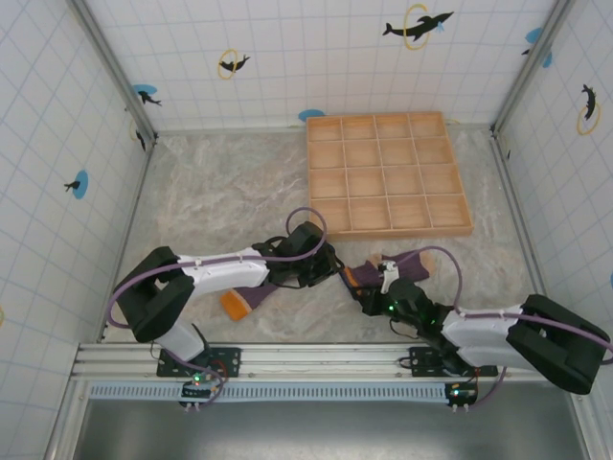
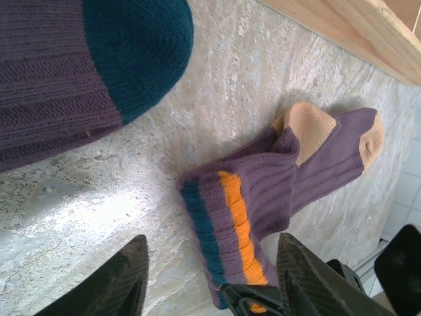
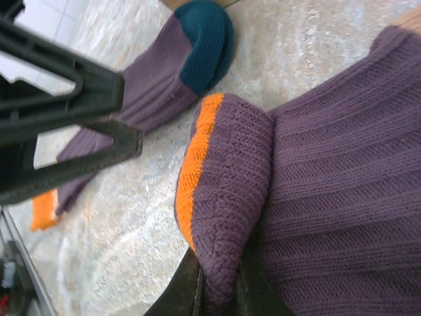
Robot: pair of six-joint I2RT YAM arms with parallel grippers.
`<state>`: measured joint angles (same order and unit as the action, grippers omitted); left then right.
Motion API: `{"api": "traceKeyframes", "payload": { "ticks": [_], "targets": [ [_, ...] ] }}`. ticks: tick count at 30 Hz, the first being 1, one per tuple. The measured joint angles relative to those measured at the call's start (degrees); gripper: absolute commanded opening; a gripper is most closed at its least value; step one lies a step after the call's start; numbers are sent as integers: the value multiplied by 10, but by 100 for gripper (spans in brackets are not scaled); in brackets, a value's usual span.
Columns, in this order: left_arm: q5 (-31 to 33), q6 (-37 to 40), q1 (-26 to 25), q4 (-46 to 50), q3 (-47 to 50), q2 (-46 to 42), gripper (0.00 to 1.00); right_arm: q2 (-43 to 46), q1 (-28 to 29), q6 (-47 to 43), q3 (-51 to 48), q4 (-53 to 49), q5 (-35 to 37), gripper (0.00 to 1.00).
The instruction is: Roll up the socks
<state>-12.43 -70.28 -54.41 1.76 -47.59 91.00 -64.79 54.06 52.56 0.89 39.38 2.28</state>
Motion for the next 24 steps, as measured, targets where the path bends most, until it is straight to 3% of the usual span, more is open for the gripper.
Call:
{"api": "traceKeyframes", "payload": {
  "ticks": [17, 24],
  "targets": [
    [-13, 14, -17, -7, -17, 39, 46, 59, -48, 141, 0, -121, -34, 0],
    [-15, 35, -35, -52, -19, 47, 46, 62, -81, 176, 1, -138, -66, 0]
  ]
}}
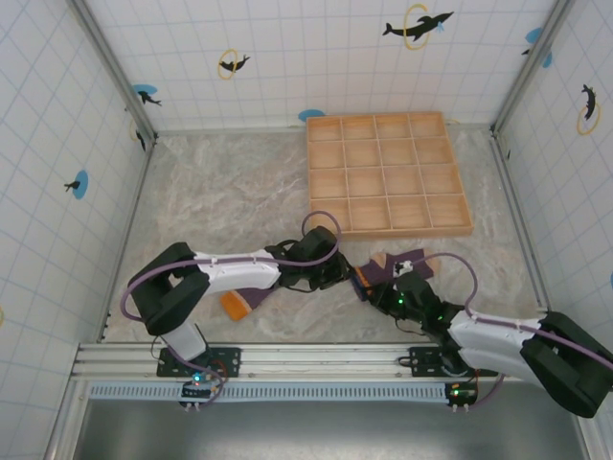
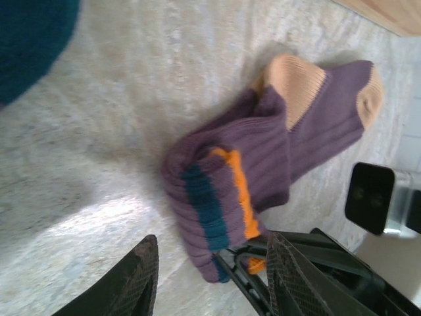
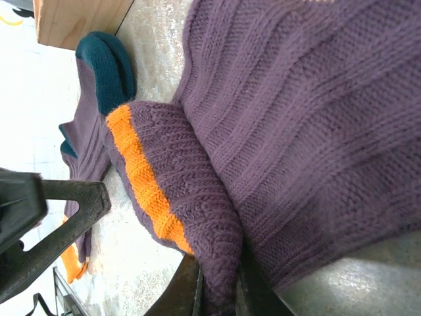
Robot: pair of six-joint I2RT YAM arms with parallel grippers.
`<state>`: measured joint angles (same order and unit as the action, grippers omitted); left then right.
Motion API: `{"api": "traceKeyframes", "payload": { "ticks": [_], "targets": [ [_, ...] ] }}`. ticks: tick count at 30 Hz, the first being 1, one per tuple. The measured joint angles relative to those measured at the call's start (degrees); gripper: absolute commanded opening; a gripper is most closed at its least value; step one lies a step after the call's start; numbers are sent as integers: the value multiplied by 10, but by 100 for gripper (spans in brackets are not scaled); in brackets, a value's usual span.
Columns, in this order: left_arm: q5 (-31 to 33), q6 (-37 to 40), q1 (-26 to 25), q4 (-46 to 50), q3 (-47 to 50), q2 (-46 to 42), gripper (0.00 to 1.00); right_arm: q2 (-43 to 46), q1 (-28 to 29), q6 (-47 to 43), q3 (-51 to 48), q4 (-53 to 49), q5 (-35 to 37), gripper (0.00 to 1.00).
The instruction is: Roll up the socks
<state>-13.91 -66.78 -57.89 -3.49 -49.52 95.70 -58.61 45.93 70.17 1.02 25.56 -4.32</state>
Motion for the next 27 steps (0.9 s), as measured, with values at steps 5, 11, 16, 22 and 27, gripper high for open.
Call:
{"api": "traceKeyframes", "payload": {
  "ticks": [5, 11, 16, 22, 27],
  "targets": [
    [0, 19, -3, -37, 10, 18, 41, -23, -23, 17, 5, 10, -31, 0],
    [0, 25, -4, -61, 18, 44, 40, -30, -40, 34, 5, 16, -54, 0],
    [0, 25, -6, -85, 20, 65, 37, -26, -50, 40, 5, 13, -63, 0],
    [0, 25, -7, -120, 19, 82, 37, -24, -61, 42, 5, 12, -67, 0],
    [0, 25, -7, -150, 18, 94, 40, -24, -69, 42, 5, 14, -69, 0]
  ]
}}
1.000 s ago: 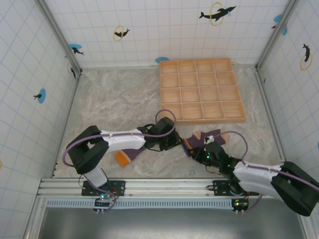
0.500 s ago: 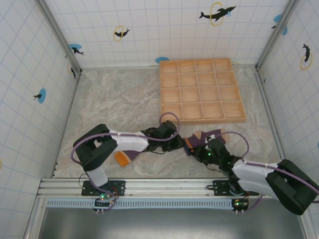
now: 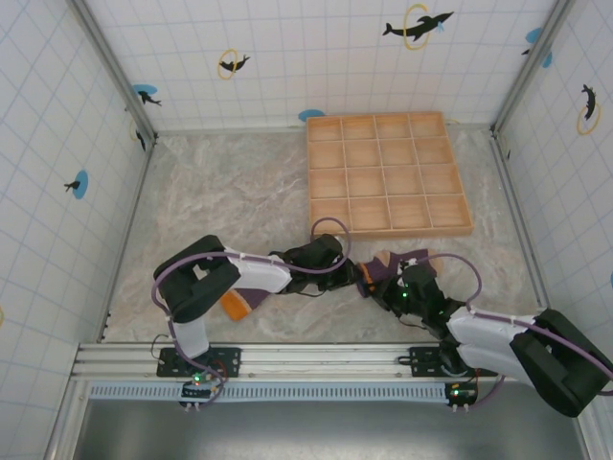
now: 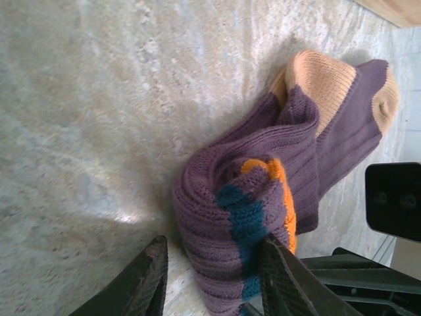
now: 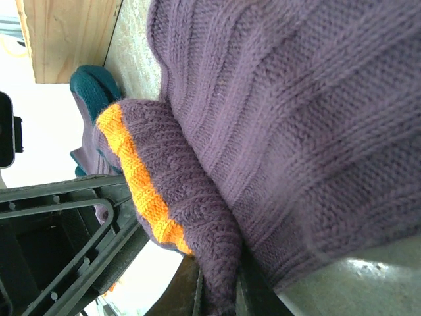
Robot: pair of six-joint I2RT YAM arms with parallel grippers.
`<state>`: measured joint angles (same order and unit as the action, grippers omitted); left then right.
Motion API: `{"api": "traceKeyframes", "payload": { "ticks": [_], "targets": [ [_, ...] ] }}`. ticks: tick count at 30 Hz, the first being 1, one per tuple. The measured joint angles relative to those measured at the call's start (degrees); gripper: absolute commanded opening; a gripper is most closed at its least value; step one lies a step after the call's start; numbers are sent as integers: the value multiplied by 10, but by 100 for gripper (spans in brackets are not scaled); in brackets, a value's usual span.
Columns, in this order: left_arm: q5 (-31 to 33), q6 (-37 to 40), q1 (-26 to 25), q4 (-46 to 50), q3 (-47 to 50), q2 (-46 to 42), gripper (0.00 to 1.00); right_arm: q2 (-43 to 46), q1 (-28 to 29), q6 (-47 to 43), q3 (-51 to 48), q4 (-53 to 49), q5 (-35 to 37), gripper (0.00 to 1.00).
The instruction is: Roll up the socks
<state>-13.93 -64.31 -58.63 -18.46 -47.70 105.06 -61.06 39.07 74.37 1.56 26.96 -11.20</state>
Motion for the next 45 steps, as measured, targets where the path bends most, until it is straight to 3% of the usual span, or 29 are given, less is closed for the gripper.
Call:
{"api": "traceKeyframes", "payload": {
  "ticks": [5, 13, 21, 27, 33, 37, 45],
  "targets": [
    [0, 0, -3, -25, -2, 12, 38, 0, -5, 0, 0, 0, -3, 0],
    [-1, 0, -3, -32, -25, 39, 2, 10, -16, 0, 0, -4, -6, 0],
    [13, 11, -3, 50, -64, 37, 0, 47, -21, -31, -1, -27, -9, 47],
    [16, 6, 9, 136, -63, 3, 0, 70, -11, -128, 4, -44, -21, 62],
    [53, -5, 21, 259, -63, -44, 0, 63, 50, -257, 66, -134, 21, 66],
    [66, -19, 22, 315, -63, -65, 0, 54, 107, -339, 95, -141, 67, 67],
    [69, -38, 22, 368, -62, -82, 0, 14, 260, -522, 113, -118, 231, 66]
  ]
}}
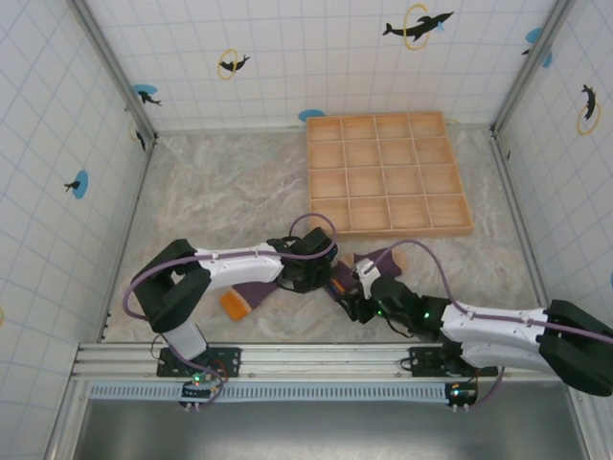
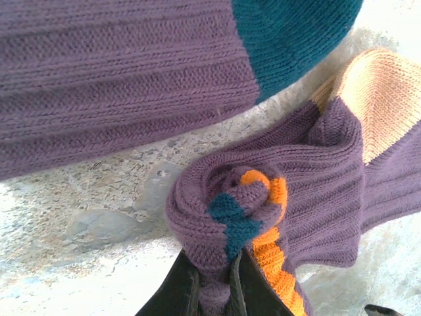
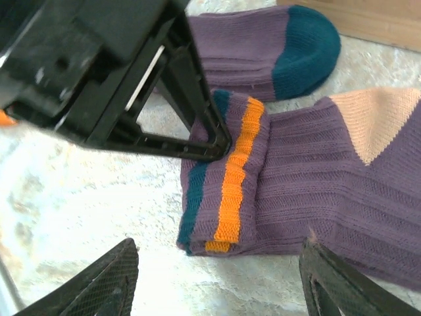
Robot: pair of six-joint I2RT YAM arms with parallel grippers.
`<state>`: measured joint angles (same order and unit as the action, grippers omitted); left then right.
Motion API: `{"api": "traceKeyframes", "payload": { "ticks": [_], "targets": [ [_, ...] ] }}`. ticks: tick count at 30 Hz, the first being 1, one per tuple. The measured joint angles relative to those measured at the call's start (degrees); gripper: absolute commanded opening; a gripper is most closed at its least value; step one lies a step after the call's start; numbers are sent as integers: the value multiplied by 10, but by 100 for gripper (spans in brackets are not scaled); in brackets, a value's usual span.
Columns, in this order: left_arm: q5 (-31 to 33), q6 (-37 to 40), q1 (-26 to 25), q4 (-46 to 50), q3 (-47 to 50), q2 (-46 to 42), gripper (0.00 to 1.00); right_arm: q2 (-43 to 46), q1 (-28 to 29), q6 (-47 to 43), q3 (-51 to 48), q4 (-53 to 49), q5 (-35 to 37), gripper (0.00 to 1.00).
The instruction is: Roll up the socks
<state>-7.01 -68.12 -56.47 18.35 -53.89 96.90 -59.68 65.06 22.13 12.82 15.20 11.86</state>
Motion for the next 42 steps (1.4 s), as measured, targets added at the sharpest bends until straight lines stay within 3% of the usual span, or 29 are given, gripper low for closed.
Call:
{"api": "traceKeyframes", "payload": {
  "ticks": [9, 26, 30, 36, 40, 42],
  "targets": [
    [-3, -10, 0, 10, 0, -3, 0, -82, 90, -140, 0, 99, 115, 63],
    [-30, -23, 3, -2, 7, -4, 0, -206, 104, -205, 27, 163, 183, 55],
    [-36, -24, 4, -4, 8, -4, 0, -219, 107, -202, 31, 163, 189, 44],
    [-44, -25, 8, -11, 12, -5, 0, -228, 108, -185, 31, 163, 193, 16],
    [-49, -27, 10, -19, 17, -6, 0, -228, 109, -170, 32, 163, 194, 3],
    [-50, -27, 11, -23, 19, -7, 9, -228, 106, -161, 32, 163, 191, 0]
  ]
}}
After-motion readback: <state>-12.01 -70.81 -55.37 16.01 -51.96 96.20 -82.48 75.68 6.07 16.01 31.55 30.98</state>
